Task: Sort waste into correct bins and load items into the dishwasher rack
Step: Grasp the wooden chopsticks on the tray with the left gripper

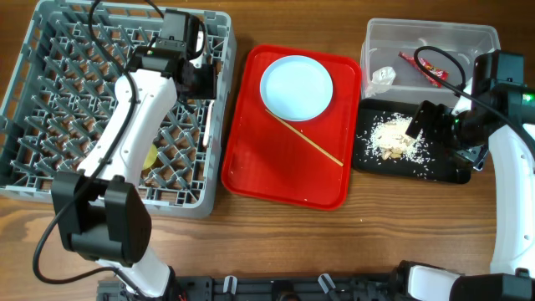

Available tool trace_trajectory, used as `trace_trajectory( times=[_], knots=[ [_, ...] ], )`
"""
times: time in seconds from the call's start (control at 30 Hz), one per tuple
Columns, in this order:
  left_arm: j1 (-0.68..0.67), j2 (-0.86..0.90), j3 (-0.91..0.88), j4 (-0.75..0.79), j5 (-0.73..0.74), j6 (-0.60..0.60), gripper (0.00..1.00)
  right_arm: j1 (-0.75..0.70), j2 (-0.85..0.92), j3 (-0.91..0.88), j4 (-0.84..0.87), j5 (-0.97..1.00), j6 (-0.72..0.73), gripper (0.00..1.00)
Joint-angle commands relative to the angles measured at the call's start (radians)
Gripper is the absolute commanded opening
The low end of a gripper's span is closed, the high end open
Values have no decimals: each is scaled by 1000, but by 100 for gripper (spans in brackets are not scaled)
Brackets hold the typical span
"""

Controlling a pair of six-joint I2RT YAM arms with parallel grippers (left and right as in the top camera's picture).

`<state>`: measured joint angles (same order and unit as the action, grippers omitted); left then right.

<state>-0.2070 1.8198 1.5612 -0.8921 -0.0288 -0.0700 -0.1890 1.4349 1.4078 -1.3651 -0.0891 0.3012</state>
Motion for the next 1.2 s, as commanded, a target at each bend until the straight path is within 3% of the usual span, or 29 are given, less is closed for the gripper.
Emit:
trace_trajectory(
  times=[0.0, 0.1, 0.23, 0.33, 0.47, 0.67, 0.97, 1.0, 1.07, 1.1, 1.17],
  knots=[
    [-58, -72, 0, -13, 139, -153, 68, -2, -14, 0, -2, -16, -13, 100],
    [-179, -69, 0, -1, 184, -449, 71, -2, -14, 0, -2, -16, -13, 100],
    [-345, -38, 0, 82, 51, -676, 70, -2, -14, 0, -2, -16, -13, 100],
    [-458, 27, 0, 154, -18, -700, 75, -2, -14, 0, -5, -16, -14, 99],
    [-580, 170, 0, 172, -153, -803, 75, -2, -14, 0, -5, -16, -14, 100],
    [-609, 320, 0, 173, -153, -836, 74, -2, -14, 0, -5, -42, -40, 99],
    [-608, 378, 0, 85, -193, -835, 72, -2, -14, 0, -5, -43, -40, 100],
    [-606, 378, 0, 69, -193, -836, 71, -2, -14, 0, -5, -43, -40, 100],
    [-606, 378, 0, 40, -191, -836, 58, -2, -14, 0, -5, -43, -40, 100],
    [-606, 378, 0, 23, -183, -836, 44, -2, -14, 0, -5, -43, -40, 100],
    [-606, 378, 0, 18, -162, -835, 30, -2, -14, 0, -5, -43, -40, 100]
  ],
)
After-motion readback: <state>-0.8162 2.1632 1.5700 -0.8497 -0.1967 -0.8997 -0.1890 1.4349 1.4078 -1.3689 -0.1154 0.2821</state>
